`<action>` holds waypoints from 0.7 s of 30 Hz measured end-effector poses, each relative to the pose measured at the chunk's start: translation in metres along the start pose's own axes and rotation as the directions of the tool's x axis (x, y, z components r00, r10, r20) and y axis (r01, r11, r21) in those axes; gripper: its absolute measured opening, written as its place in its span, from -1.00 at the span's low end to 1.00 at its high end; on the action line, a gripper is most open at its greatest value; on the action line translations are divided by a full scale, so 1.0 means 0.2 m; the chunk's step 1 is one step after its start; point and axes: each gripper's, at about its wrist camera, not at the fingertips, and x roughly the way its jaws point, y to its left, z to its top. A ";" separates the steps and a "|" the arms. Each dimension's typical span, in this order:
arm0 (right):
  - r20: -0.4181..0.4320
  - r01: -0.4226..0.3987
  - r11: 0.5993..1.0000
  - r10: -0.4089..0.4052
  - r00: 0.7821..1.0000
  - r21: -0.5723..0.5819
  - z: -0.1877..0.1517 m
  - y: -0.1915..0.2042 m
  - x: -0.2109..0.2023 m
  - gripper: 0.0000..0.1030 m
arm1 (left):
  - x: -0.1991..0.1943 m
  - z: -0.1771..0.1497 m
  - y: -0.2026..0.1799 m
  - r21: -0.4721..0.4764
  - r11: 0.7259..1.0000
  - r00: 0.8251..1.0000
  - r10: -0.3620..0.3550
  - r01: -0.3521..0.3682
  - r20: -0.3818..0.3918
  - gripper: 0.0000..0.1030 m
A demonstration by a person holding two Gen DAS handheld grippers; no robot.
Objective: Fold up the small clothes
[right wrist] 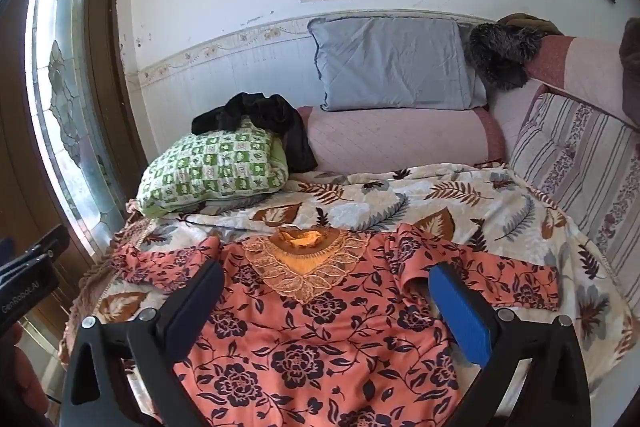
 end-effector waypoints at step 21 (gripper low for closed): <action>-0.020 0.071 0.994 -0.073 0.997 -0.077 0.00 0.05 0.05 1.00 | 0.00 -0.02 -0.04 0.026 0.999 0.999 -0.029 0.030 -0.012 1.00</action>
